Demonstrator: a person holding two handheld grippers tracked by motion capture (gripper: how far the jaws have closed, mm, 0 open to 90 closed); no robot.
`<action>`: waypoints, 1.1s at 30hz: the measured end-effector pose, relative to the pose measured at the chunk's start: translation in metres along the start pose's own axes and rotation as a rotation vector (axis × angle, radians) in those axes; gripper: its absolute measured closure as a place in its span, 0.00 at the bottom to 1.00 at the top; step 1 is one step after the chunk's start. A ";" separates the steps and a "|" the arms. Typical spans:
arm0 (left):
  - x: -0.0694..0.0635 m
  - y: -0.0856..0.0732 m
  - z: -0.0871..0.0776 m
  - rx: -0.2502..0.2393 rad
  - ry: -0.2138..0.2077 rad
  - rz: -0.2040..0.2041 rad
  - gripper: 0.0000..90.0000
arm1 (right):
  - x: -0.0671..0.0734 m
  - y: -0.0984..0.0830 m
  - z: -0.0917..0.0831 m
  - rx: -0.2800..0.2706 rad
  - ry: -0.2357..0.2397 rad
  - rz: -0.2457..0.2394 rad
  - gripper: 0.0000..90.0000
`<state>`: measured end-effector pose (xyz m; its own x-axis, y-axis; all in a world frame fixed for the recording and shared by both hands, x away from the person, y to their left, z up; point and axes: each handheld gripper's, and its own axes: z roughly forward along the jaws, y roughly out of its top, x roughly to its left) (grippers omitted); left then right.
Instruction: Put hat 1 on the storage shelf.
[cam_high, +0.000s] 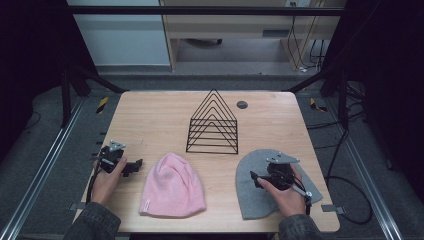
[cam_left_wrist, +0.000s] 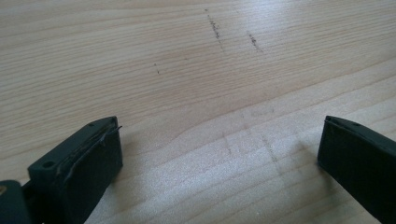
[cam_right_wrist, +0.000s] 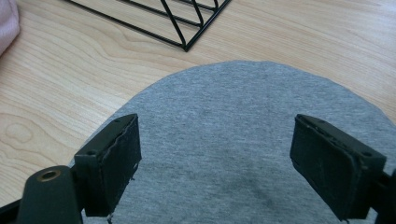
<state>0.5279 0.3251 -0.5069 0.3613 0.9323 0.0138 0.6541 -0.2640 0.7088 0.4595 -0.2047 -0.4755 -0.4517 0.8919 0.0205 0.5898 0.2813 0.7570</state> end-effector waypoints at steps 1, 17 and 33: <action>0.000 0.001 -0.001 0.015 -0.006 0.006 0.00 | 0.000 0.000 0.000 -0.001 0.002 -0.002 0.18; -0.043 0.038 -0.047 -0.076 -0.239 0.126 0.07 | -0.002 0.000 -0.008 -0.025 -0.025 0.004 0.23; -0.090 0.078 -0.015 -0.001 -0.352 0.273 0.12 | -0.008 -0.003 -0.010 -0.026 -0.055 0.011 0.24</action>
<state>0.5366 0.2245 -0.4428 0.7252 0.6874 -0.0401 0.5026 -0.4886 0.7132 0.4550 -0.2157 -0.4713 -0.4072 0.9133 -0.0065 0.5769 0.2627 0.7734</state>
